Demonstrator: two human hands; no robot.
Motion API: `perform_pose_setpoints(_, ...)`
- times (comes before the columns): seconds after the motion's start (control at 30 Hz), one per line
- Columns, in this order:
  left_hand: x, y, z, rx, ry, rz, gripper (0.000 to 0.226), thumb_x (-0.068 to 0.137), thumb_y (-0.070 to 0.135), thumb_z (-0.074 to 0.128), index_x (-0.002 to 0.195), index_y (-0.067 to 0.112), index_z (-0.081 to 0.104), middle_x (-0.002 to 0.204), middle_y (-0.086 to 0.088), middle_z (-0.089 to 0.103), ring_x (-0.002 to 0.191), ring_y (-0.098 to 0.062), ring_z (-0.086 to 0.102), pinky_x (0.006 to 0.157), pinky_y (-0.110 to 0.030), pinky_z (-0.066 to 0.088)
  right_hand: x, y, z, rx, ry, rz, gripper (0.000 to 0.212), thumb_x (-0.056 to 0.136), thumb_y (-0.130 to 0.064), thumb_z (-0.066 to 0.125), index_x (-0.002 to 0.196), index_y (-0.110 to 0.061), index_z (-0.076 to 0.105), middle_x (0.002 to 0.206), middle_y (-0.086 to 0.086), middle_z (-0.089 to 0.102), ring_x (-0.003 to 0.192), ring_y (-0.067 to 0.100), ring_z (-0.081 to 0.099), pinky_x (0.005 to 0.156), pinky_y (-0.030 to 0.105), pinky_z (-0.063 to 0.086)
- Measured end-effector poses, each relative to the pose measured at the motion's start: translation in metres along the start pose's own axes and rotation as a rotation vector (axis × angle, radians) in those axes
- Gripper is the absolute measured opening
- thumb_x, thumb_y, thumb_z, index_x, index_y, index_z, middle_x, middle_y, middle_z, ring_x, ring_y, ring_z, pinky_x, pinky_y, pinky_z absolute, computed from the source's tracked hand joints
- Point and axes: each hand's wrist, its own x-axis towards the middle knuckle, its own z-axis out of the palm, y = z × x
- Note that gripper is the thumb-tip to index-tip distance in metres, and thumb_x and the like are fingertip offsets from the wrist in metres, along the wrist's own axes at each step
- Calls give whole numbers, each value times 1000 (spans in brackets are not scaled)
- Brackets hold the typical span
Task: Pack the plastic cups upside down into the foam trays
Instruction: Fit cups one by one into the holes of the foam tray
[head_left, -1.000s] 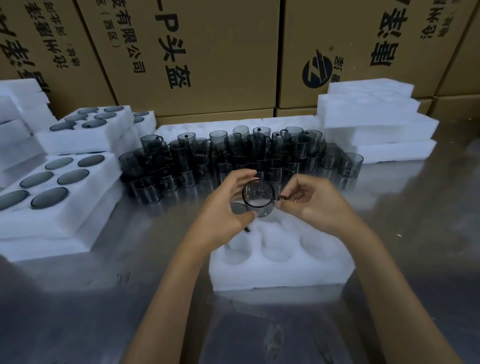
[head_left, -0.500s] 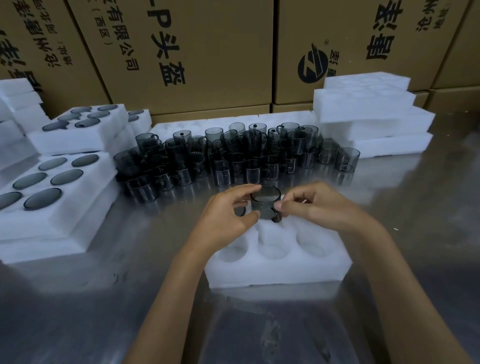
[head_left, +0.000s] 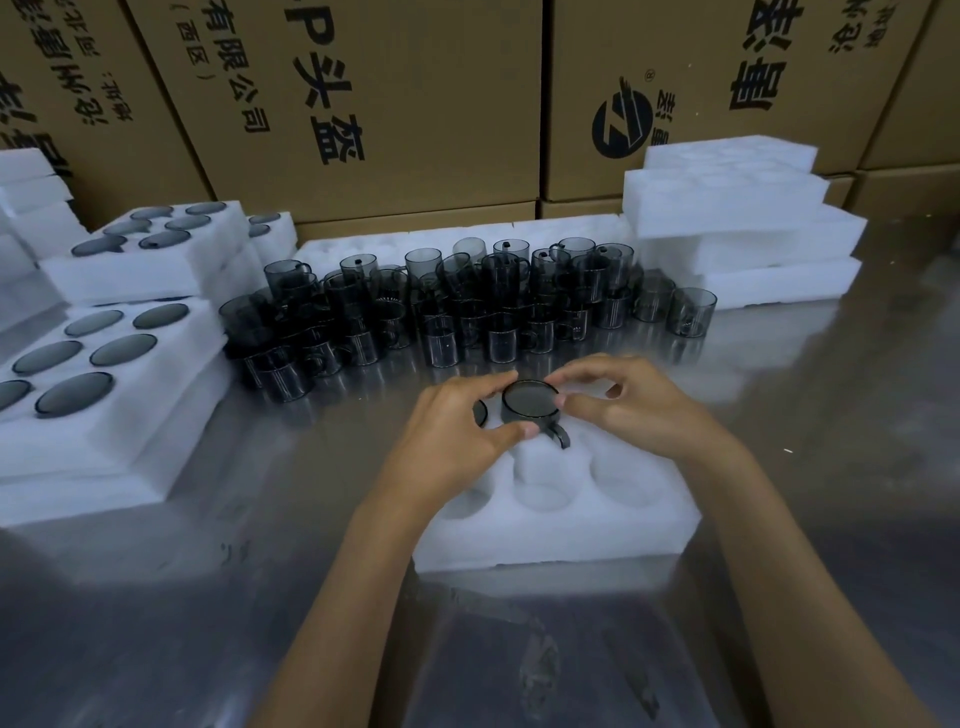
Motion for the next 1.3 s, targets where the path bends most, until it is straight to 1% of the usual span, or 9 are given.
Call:
perform_pose_setpoints(0.17,0,-6,0,44,-22,43,54,82,51,74,132,34,63,121,20,56,122,-1,44,104,-13,31,-3,-1,-2,-218,11,24,17,87,-36,74,95,-50,68,121,-28,55,135,8,36,119,45,19)
perform_pose_setpoints(0.23,1,-8,2,125,-1,87,46,89,52,65,131,32,63,130,22,58,133,-5,39,115,-31,20,-4,0,-2,-240,6,37,17,86,-41,74,92,-55,65,120,-31,55,135,8,36,120,47,16)
perform_pose_setpoints(0.3,3,-10,4,252,6,106,44,92,55,59,132,35,62,141,23,53,141,-4,30,110,-27,8,-3,3,-2,-202,-18,55,14,86,-42,73,97,-49,68,123,-24,61,135,12,42,120,50,20)
perform_pose_setpoints(0.53,6,-11,1,196,-3,62,38,88,54,65,123,41,67,135,22,58,136,-6,43,118,-43,23,-1,6,1,-57,-30,89,18,83,-38,77,100,-41,72,120,-17,67,129,14,51,117,47,31)
perform_pose_setpoints(0.73,17,-22,-9,-153,-42,-66,28,97,37,60,124,38,67,120,23,68,119,2,57,113,-37,39,-1,9,3,-16,-15,98,15,84,-41,75,98,-43,71,121,-18,66,133,14,47,118,48,28)
perform_pose_setpoints(0.9,61,-51,-17,-53,248,-272,40,96,16,53,134,30,58,107,11,66,100,-11,61,95,-33,47,0,15,6,10,15,42,8,92,-36,67,95,-42,72,113,-21,69,130,15,50,116,47,32)
perform_pose_setpoints(1.07,100,-67,-18,31,-66,-336,53,97,15,56,146,35,45,99,10,59,76,-3,50,63,-15,42,1,17,10,-17,50,18,12,93,-33,65,92,-44,70,110,-19,70,128,17,51,115,49,31)
perform_pose_setpoints(1.13,108,-72,-13,65,-46,-320,40,96,17,61,132,32,56,117,0,65,87,-11,56,69,-21,42,0,16,11,-32,62,15,16,93,-33,65,89,-48,68,111,-21,70,128,15,48,115,49,30)
perform_pose_setpoints(1.3,109,-80,-7,31,136,-352,28,79,27,84,83,23,56,78,5,60,71,-13,55,58,-24,38,-5,13,15,-104,126,15,24,93,-34,63,87,-57,62,111,-31,64,118,3,40,115,45,28)
